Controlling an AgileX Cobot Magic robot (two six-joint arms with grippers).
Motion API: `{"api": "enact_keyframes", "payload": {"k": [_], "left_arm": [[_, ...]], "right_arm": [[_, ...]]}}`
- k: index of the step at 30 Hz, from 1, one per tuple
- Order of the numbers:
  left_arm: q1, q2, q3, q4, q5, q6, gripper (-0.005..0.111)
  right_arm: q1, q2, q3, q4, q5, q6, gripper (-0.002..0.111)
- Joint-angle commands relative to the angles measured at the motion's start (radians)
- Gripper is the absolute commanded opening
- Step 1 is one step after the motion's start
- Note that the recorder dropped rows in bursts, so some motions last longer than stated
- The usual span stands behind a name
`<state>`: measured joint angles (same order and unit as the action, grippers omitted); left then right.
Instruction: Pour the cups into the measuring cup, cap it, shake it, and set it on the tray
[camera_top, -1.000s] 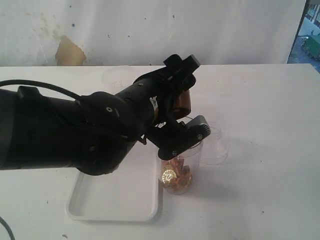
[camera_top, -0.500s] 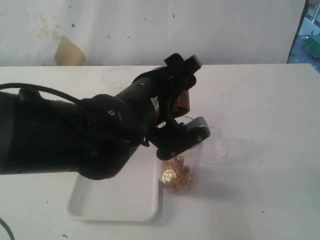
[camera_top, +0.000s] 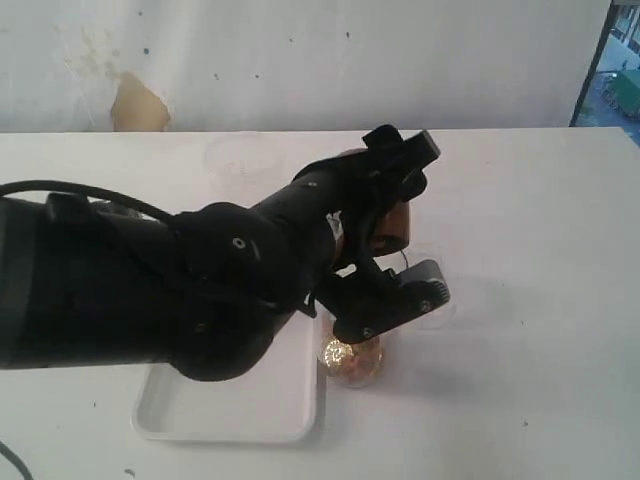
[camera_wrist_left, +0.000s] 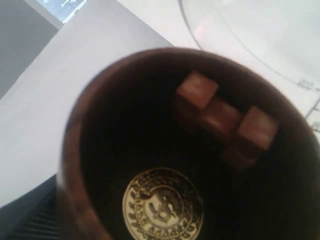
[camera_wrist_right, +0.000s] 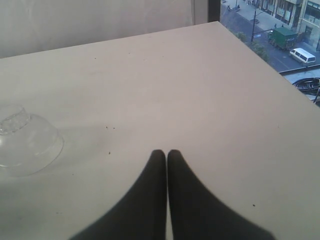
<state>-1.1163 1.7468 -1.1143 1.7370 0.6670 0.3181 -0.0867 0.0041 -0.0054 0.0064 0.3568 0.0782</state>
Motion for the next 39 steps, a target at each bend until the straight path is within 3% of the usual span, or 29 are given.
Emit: {"api": "enact_keyframes", "payload": {"k": [1,3,14,18,24,28,32,37,39], "left_arm": [[0.018,0.038,-0.066,0.007,0.088,0.009,0.0],[0.001,0.063,-0.086,0.007,0.152,0.029,0.0],[-0.001,0.093,-0.115,0.007,0.154,0.055,0.0],[-0.001,0.081,-0.115,0.007,0.171,-0.09,0.0],[0.006,-0.004,-0.115,-0.127,-0.038,-0.215,0.0],[0.061,-0.11,-0.115,-0.346,-0.291,-0.209,0.0],[0.104,-0.168,-0.115,-0.479,-0.449,-0.206,0.0],[0.105,-0.174,-0.113,-0.501,-0.486,-0.206,0.0],[0.105,-0.174,-0.091,-0.492,-0.425,-0.067,0.0]], "right_arm": [[-0.002,-0.004,0.005,0.001,-0.006,0.005,0.0],[-0.002,-0.004,0.005,0.001,-0.006,0.005,0.0],[-0.002,-0.004,0.005,0.001,-0.006,0.005,0.0],[-0.002,-0.004,0.005,0.001,-0.006,0.005,0.0],[-0.002,-0.004,0.005,0.001,-0.006,0.005,0.0],[-0.002,-0.004,0.005,0.001,-0.006,0.005,0.0],[-0.002,-0.004,0.005,0.001,-0.006,0.005,0.0],[-0.002,-0.004,0.005,0.001,-0.006,0.005,0.0],[-0.002,-0.004,0.005,0.001,-0.006,0.005,0.0]]}}
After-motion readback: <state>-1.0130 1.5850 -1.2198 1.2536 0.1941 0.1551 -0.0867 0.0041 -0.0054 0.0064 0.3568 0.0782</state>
